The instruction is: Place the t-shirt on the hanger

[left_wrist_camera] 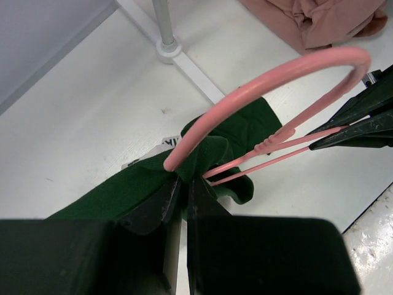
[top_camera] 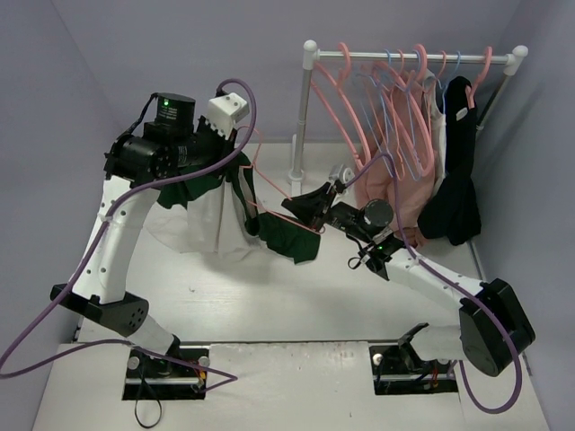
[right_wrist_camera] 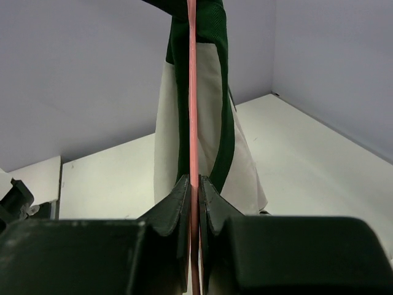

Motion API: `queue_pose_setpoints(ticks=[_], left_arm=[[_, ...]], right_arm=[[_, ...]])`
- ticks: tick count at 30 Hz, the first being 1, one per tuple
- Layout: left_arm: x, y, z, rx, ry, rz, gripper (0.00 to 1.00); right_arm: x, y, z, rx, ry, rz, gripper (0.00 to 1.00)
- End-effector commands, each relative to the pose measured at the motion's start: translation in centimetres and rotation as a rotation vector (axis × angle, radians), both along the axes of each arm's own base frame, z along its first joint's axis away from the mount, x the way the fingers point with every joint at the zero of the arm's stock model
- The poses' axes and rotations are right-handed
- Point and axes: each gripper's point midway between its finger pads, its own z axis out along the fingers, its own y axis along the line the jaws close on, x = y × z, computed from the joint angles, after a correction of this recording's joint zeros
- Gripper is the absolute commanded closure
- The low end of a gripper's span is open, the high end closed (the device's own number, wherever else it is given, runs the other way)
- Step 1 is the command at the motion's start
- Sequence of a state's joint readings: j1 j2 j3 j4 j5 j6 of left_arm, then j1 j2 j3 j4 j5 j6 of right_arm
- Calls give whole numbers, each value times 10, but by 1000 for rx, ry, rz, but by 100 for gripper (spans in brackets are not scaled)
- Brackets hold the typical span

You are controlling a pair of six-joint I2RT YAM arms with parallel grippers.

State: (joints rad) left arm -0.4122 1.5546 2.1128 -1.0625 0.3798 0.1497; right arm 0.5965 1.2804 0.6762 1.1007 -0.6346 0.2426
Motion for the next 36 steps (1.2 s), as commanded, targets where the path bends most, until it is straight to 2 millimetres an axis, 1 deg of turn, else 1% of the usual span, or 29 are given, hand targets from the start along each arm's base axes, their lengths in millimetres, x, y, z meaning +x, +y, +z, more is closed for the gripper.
queue_pose_setpoints(ticks=[1, 3, 4, 8, 12, 15, 19, 21, 24, 26, 29, 31, 34, 36], left_arm=[[-8, -5, 25, -41, -83, -44, 100], [-9, -6, 25, -37, -87, -59, 96], [-9, -6, 24, -34, -87, -66, 92], [-9, -4, 19, -3, -97, -83, 64], [-5, 3, 14, 45, -119, -74, 47], [-4, 8, 15, 62, -138, -68, 44], [-6, 14, 22, 99, -193, -96, 42], [-8, 14, 21, 112, -205, -123, 42], [-10, 16, 13, 152, -217, -161, 42], [-10, 18, 3, 184, -213, -180, 42], [-11, 25, -5, 210, -215, -199, 42], [-9, 29, -8, 213, -211, -203, 42], [-9, 30, -15, 187, -191, -233, 43], [-7, 30, -18, 169, -176, -242, 48]], right_arm=[[-14, -13, 94, 190, -285, -29, 100], [-14, -13, 96, 191, -292, -31, 100], [-13, -13, 97, 190, -293, -33, 100], [-10, -10, 93, 186, -286, -30, 100], [-8, -8, 90, 183, -278, -24, 100], [-7, -7, 87, 178, -270, -18, 100], [-6, -3, 82, 168, -258, 0, 100], [-7, -2, 82, 167, -258, 8, 100], [-9, -1, 83, 166, -261, 23, 100], [-11, 0, 83, 158, -259, 36, 100], [-12, 1, 81, 151, -257, 46, 100], [-13, 2, 81, 148, -257, 55, 100], [-15, 2, 81, 146, -259, 64, 100], [-15, 3, 82, 146, -261, 69, 100]])
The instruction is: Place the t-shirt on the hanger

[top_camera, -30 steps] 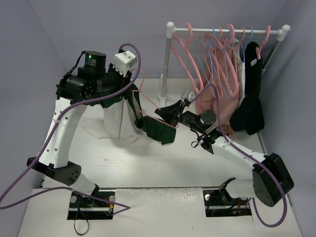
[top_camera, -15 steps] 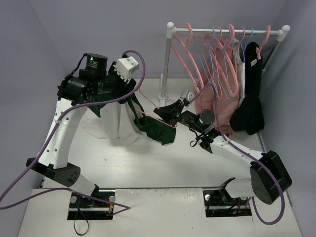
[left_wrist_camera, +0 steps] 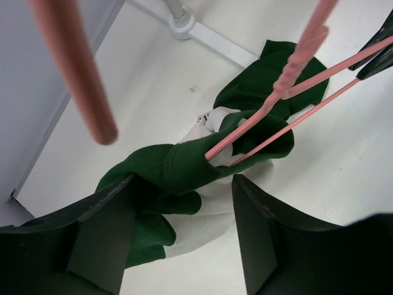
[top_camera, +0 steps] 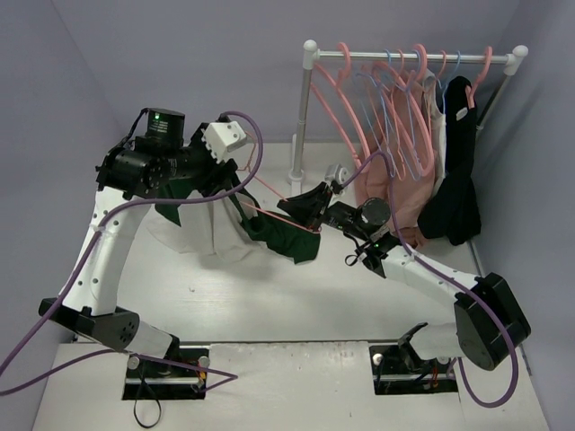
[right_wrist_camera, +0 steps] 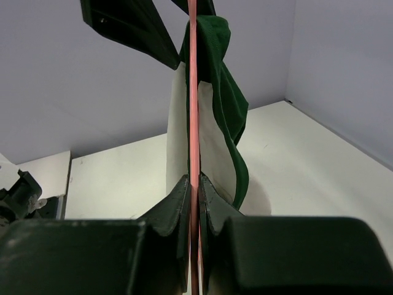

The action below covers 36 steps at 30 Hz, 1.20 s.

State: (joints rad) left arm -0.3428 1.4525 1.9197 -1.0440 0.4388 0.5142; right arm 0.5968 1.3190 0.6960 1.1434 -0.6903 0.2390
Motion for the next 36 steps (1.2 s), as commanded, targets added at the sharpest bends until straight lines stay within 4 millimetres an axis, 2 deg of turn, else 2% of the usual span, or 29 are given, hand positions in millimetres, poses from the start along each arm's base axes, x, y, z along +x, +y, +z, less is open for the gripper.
queue_pose_setpoints(ticks=[1, 7, 8, 9, 15, 17, 20, 27, 28, 30, 31, 33, 36], left_arm=[[-3, -4, 8, -47, -24, -75, 52], [-8, -17, 1, -87, 17, -142, 89], [-9, -18, 0, -93, 22, -150, 89], [-11, -20, 1, -98, 21, -160, 95], [-23, -32, -7, -140, 60, -248, 94], [-26, -34, -10, -147, 71, -263, 83], [-30, -36, -10, -155, 69, -285, 76], [-36, -42, -6, -190, 79, -324, 73], [-36, -42, -6, -192, 81, -326, 73], [-38, -42, -8, -192, 87, -329, 96], [-39, -42, -10, -190, 89, -328, 100], [-40, -40, -11, -185, 89, -320, 100], [-30, -32, -11, -168, 54, -240, 100]], right_arm=[[-13, -5, 80, 151, -225, 21, 100], [-15, -3, 82, 156, -224, 40, 100], [-15, -3, 83, 158, -227, 40, 100], [-15, -3, 81, 158, -222, 45, 100], [-19, 1, 82, 162, -217, 89, 100], [-22, 2, 83, 163, -219, 110, 100], [-23, 2, 84, 163, -223, 117, 100], [-24, 3, 94, 164, -245, 131, 100], [-23, 3, 93, 162, -242, 129, 100], [-21, 4, 90, 153, -230, 125, 100], [-19, 5, 90, 150, -225, 121, 100], [-13, 5, 85, 135, -213, 96, 100], [11, 2, 66, 85, -105, -3, 77]])
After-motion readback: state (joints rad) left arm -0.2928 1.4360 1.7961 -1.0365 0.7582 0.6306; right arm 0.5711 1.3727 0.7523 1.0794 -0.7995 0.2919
